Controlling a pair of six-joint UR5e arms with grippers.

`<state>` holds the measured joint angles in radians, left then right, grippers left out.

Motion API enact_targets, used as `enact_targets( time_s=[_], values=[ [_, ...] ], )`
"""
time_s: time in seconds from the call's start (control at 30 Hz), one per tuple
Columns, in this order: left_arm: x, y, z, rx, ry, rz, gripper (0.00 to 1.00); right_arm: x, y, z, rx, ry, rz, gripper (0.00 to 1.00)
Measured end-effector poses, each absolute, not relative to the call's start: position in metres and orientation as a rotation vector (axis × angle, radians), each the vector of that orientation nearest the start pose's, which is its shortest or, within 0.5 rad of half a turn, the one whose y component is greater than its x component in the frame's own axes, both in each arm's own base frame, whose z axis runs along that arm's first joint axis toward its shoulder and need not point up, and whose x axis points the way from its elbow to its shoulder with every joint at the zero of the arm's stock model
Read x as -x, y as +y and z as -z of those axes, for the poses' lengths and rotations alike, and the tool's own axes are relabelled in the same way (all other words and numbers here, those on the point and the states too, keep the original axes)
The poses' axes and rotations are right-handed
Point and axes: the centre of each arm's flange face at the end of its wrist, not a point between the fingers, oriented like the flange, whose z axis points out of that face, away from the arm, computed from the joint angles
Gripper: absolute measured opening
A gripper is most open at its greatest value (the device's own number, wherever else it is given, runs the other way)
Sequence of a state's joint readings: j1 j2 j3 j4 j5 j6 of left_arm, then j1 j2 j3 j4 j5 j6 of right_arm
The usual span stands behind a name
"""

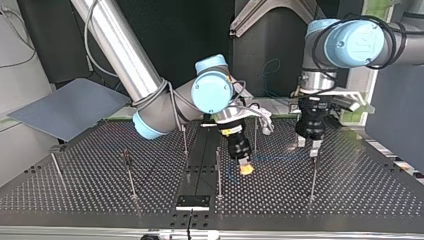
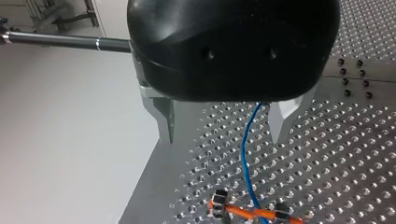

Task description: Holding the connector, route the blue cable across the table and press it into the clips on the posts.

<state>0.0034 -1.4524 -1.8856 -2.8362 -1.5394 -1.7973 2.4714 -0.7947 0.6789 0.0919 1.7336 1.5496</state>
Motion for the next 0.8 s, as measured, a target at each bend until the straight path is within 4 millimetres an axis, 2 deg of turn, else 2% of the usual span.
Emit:
enact_targets(
  time_s=[0.3,0.63,0.8],
  values=[
    [-0.462,-0.146,-0.431,0.118,1.442,0.220,1.00,-0.690,-0.398,-0.414,-1.706,-0.737,-1.734,0.00],
    [-0.489,-0.153,-0.407,0.106,1.503,0.172,1.00,-0.691,-0.397,-0.413,-1.709,-0.735,-1.736,0.00],
    [-0.501,-0.163,-0.414,0.106,1.481,0.177,1.00,-0.691,-0.397,-0.413,-1.710,-0.737,-1.738,0.00]
  ],
)
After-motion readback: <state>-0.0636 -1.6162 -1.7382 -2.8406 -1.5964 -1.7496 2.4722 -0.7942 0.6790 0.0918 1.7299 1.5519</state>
